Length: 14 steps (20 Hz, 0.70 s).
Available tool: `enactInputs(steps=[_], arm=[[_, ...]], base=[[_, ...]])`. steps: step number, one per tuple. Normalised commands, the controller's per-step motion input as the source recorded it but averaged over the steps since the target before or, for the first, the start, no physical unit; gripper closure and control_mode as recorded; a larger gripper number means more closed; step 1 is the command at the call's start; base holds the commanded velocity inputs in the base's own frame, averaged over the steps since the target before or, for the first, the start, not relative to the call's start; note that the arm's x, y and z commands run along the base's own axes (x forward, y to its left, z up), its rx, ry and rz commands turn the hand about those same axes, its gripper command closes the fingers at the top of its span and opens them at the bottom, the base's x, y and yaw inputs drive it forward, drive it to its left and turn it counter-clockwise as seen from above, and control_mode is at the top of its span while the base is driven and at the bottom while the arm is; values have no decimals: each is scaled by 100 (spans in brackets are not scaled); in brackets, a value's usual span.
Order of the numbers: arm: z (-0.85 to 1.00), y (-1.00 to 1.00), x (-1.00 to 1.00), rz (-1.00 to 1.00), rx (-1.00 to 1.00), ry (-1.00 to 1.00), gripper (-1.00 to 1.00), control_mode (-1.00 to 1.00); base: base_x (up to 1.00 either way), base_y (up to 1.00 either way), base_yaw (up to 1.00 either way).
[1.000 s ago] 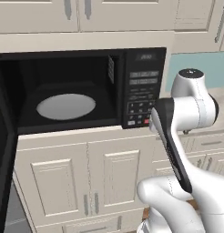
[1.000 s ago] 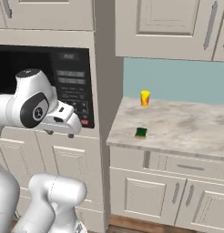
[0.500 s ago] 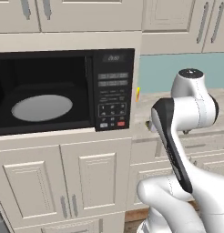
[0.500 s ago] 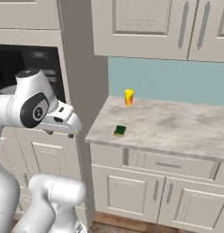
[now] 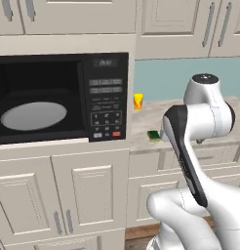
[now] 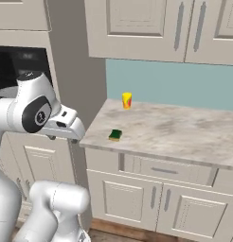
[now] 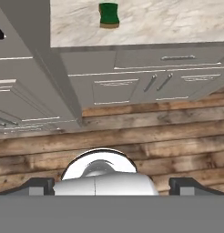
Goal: Place the sponge inside the microwave to prepare for sanitizing.
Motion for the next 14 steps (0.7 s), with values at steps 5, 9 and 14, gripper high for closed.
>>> enactInputs(steps=[5, 9, 14], arm=[[0, 0, 0, 0, 0, 0, -100, 100], [0, 0, 0, 0, 0, 0, -100, 100], [0, 0, 0, 0, 0, 0, -100, 100]], base=[[30, -23, 1], [39, -43, 6], [34, -51, 9]])
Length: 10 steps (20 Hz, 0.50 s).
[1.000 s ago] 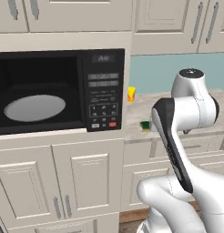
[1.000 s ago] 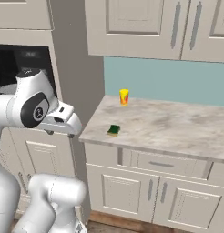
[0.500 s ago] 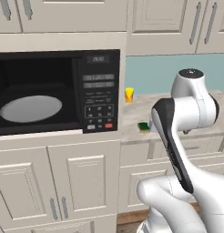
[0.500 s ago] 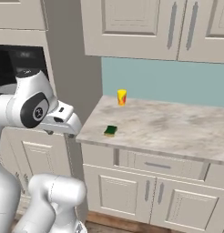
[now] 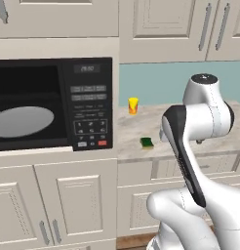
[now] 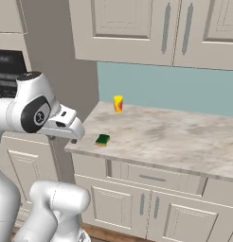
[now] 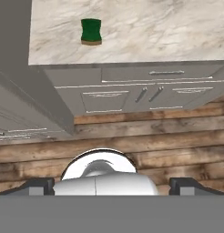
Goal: Place the sponge inside the microwave to prepare for sanitizing.
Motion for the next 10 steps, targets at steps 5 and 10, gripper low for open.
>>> enactInputs(steps=[5, 10], arm=[[0, 0, 0, 0, 0, 0, -100, 100], [0, 0, 0, 0, 0, 0, -100, 100]], base=[[29, -20, 2], [26, -4, 0]])
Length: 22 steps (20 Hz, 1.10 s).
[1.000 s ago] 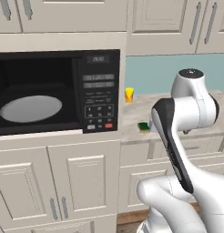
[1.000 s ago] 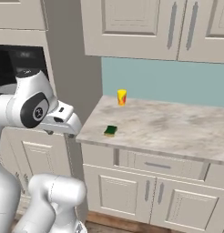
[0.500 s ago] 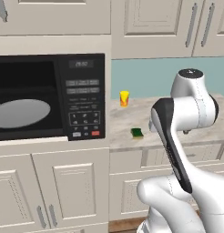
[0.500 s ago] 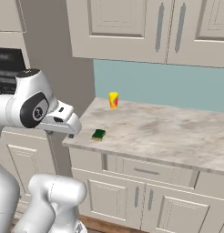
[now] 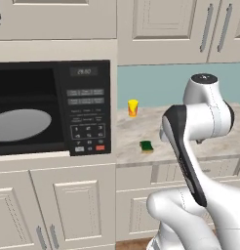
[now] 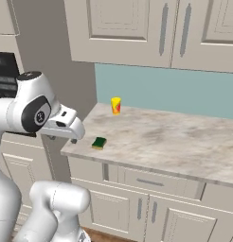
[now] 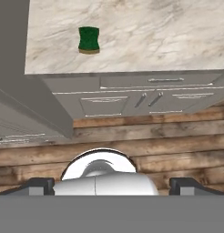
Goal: Place the sponge inside the microwave to prepare for sanitizing.
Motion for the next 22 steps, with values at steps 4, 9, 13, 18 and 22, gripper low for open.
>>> enactInputs(steps=[4, 9, 13, 18, 22], arm=[[0, 0, 0, 0, 0, 0, -100, -100], [-1, 0, 49, 0, 0, -2, -100, -100], [-12, 0, 83, 0, 0, -4, -100, -100], [-39, -1, 96, 0, 1, -1, -100, -100], [-72, -2, 100, -1, 2, 4, -100, -100]], base=[[0, 0, 0], [0, 0, 0], [0, 0, 0], [0, 0, 0], [0, 0, 0]])
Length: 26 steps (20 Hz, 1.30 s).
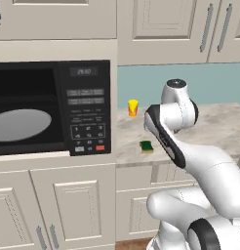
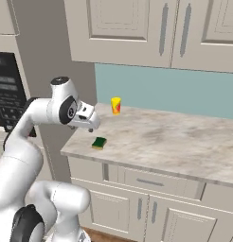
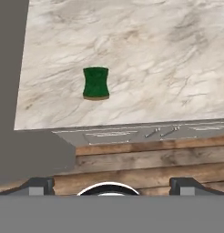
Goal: Place the sponge inside the microwave to prepare for sanitizing.
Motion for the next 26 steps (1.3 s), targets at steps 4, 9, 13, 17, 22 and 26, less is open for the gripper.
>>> enactInputs(steps=[4, 9, 13, 17, 22, 26], arm=[[-79, -8, 79, 0, 4, 9, -100, -100], [-22, -2, 72, -5, -1, 2, -100, -100], [-17, 1, 37, -1, 0, -3, -100, -100], [-25, 0, 28, 0, 8, -1, -100, -100], [-23, 0, 45, 0, 0, -1, -100, -100], [-16, 0, 54, 0, -1, 0, -100, -100]], base=[[0, 0, 0], [0, 0, 0], [0, 0, 0], [0, 0, 0], [0, 0, 0], [0, 0, 0]])
